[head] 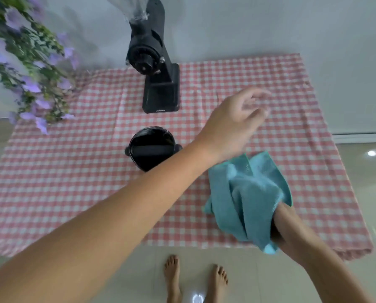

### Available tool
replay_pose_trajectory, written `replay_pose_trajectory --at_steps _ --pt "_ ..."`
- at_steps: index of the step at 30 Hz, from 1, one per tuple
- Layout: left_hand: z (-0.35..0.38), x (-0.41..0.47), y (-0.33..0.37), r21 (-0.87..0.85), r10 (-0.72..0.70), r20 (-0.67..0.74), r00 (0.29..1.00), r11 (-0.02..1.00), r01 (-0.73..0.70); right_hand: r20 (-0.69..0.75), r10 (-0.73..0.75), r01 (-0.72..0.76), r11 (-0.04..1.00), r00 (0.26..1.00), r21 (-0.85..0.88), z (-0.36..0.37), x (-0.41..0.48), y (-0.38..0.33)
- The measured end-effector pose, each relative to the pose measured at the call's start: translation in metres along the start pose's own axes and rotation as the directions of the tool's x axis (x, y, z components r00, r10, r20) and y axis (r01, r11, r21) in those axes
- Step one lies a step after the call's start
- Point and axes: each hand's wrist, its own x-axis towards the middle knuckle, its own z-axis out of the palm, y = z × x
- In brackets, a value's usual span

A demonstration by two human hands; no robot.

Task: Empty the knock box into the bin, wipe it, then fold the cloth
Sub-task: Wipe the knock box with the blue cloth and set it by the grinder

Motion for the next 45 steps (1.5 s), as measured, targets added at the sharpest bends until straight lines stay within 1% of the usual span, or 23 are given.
replay_pose_trajectory --at_steps 2,3,4,5,6,7,8,10,12,13,15,17,18,20,22,25,28,31,33,37,39,43,45 --pt "-0.036 -0.034 -0.033 0.075 0.084 -0.214 0.973 0.995 -0.07 -0.067 0.108 -0.097 0.984 0.992 0.147 -0.002 -0.008 0.015" --pt "-0.054 -0.053 -0.053 0.125 0.136 -0.333 0.933 0.987 -0.099 -0.126 0.132 -0.102 0.97 0.983 0.219 -0.003 -0.01 0.021" --pt "-0.071 -0.073 -0.072 0.17 0.177 -0.434 0.883 0.979 -0.113 -0.194 0.125 -0.064 0.954 0.973 0.291 -0.002 -0.012 0.021" --pt "-0.085 -0.093 -0.094 0.205 0.195 -0.516 0.834 0.974 -0.101 -0.248 0.062 0.021 0.948 0.967 0.318 -0.003 -0.013 0.019" --pt "-0.096 -0.111 -0.116 0.225 0.18 -0.577 0.797 0.973 -0.056 -0.255 -0.014 0.099 0.941 0.967 0.323 -0.004 -0.015 0.014" --pt "-0.103 -0.126 -0.137 0.215 0.12 -0.616 0.779 0.976 0.02 -0.2 -0.11 0.167 0.941 0.974 0.295 -0.004 -0.016 0.007" --pt "-0.106 -0.138 -0.155 0.172 0.018 -0.621 0.784 0.978 0.114 -0.106 -0.179 0.2 0.951 0.978 0.238 -0.002 -0.018 -0.003" --pt "-0.106 -0.147 -0.179 0.065 -0.224 -0.505 0.834 0.953 0.295 0.078 -0.221 0.214 0.972 0.972 0.095 0.007 -0.018 -0.018" --pt "-0.103 -0.14 -0.193 0.057 -0.367 -0.329 0.87 0.912 0.406 0.099 -0.241 0.233 0.969 0.965 0.086 0.022 -0.006 -0.027" --pt "-0.102 -0.133 -0.199 0.07 -0.402 -0.265 0.876 0.899 0.433 0.06 -0.256 0.251 0.965 0.965 0.072 0.034 0.002 -0.03" --pt "-0.098 -0.118 -0.213 0.047 -0.394 -0.199 0.897 0.911 0.411 -0.001 -0.316 0.315 0.946 0.949 0.078 0.052 0.016 -0.035" --pt "-0.098 -0.105 -0.23 -0.108 -0.339 -0.158 0.927 0.939 0.325 0.029 -0.42 0.416 0.906 0.907 0.079 0.073 0.031 -0.039" --pt "-0.1 -0.1 -0.237 -0.168 -0.311 -0.147 0.939 0.943 0.286 0.063 -0.469 0.467 0.883 0.881 0.045 0.085 0.036 -0.042" --pt "-0.107 -0.092 -0.241 -0.23 -0.271 -0.166 0.948 0.946 0.23 0.1 -0.538 0.547 0.826 0.837 -0.138 0.106 0.046 -0.042" --pt "-0.114 -0.085 -0.239 -0.235 -0.272 -0.217 0.937 0.947 0.22 0.119 -0.579 0.583 0.746 0.807 -0.321 0.124 0.058 -0.035" --pt "-0.122 -0.078 -0.233 -0.21 -0.269 -0.251 0.93 0.953 0.219 0.117 -0.603 0.579 0.668 0.789 -0.468 0.144 0.067 -0.024" --pt "-0.129 -0.077 -0.226 -0.241 -0.276 -0.163 0.947 0.942 0.233 0.099 -0.653 0.591 0.596 0.751 -0.544 0.153 0.07 -0.016" --pt "-0.134 -0.082 -0.221 -0.32 -0.286 0.001 0.958 0.908 0.271 0.087 -0.663 0.587 0.584 0.743 -0.561 0.16 0.074 -0.009" --pt "-0.138 -0.085 -0.219 -0.325 -0.286 0.098 0.953 0.896 0.302 0.068 -0.648 0.574 0.614 0.758 -0.543 0.164 0.076 -0.007" --pt "-0.144 -0.086 -0.208 -0.336 -0.313 0.203 0.928 0.868 0.366 -0.004 -0.66 0.552 0.632 0.751 -0.544 0.159 0.08 -0.005" --pt "-0.143 -0.085 -0.2 -0.334 -0.331 0.241 0.912 0.854 0.398 -0.017 -0.664 0.56 0.643 0.747 -0.522 0.156 0.08 -0.004" --pt "-0.136 -0.081 -0.184 -0.321 -0.382 0.25 0.89 0.834 0.448 -0.011 -0.653 0.564 0.662 0.757 -0.494 0.156 0.076 -0.008" --pt "-0.133 -0.079 -0.174 -0.317 -0.435 0.238 0.868 0.81 0.493 -0.003 -0.683 0.581 0.624 0.731 -0.522 0.154 0.072 -0.014"
